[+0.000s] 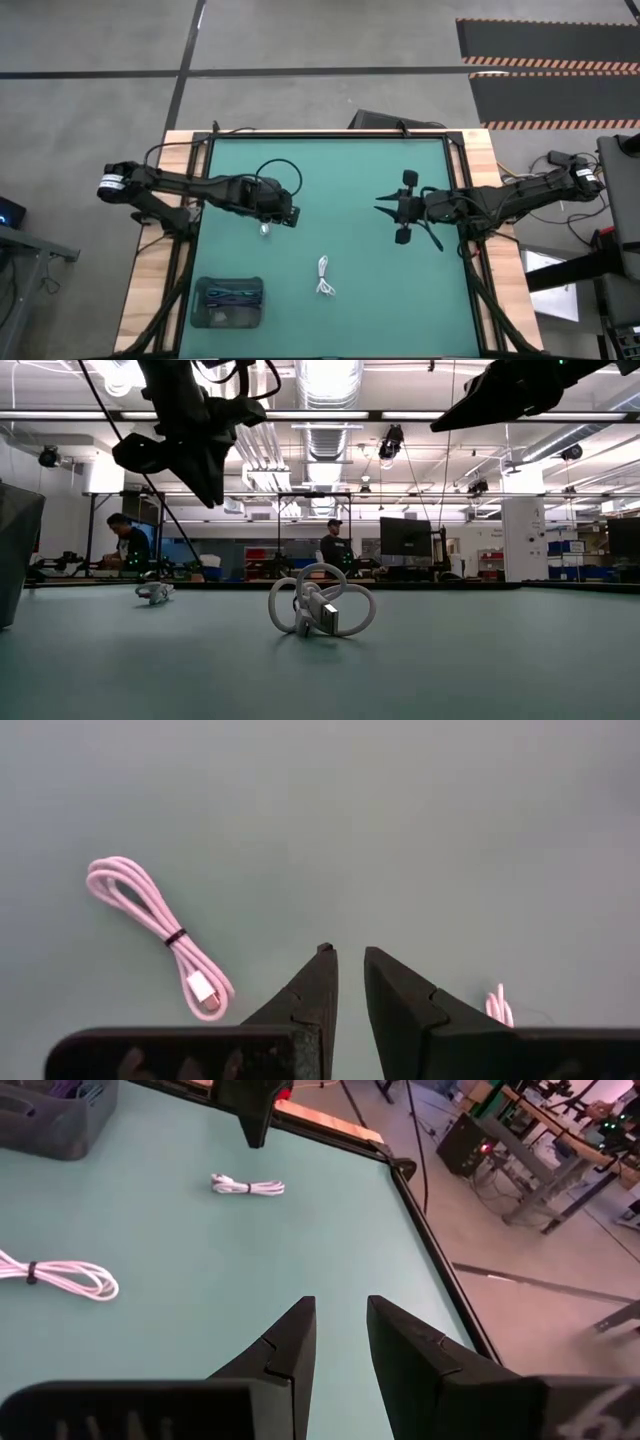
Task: Pick and place USB-C Cables
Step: Put the top white charger cable into the black bin
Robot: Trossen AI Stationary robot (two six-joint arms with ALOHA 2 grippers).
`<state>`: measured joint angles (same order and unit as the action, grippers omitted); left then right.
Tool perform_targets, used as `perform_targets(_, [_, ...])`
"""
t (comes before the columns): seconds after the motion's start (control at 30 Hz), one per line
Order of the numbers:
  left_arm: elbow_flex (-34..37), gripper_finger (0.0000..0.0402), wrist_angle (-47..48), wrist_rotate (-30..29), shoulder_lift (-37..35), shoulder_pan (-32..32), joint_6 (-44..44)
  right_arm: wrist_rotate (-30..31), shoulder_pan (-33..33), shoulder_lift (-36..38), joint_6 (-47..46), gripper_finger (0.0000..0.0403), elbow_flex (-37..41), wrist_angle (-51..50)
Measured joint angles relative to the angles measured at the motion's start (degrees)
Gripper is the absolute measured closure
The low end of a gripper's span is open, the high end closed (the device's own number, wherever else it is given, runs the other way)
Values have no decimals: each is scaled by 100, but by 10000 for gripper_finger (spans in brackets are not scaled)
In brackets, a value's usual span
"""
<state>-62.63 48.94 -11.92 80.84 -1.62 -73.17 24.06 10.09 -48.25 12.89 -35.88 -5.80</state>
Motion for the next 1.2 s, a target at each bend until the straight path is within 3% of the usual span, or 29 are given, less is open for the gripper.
perform_targets(0.63, [115,360,266,46,513,67,-325,-9,0,381,127,316,261,52])
perform_targets(1.2, [1039,257,286,41,590,69,-760,-13,0,396,127,316,285,54])
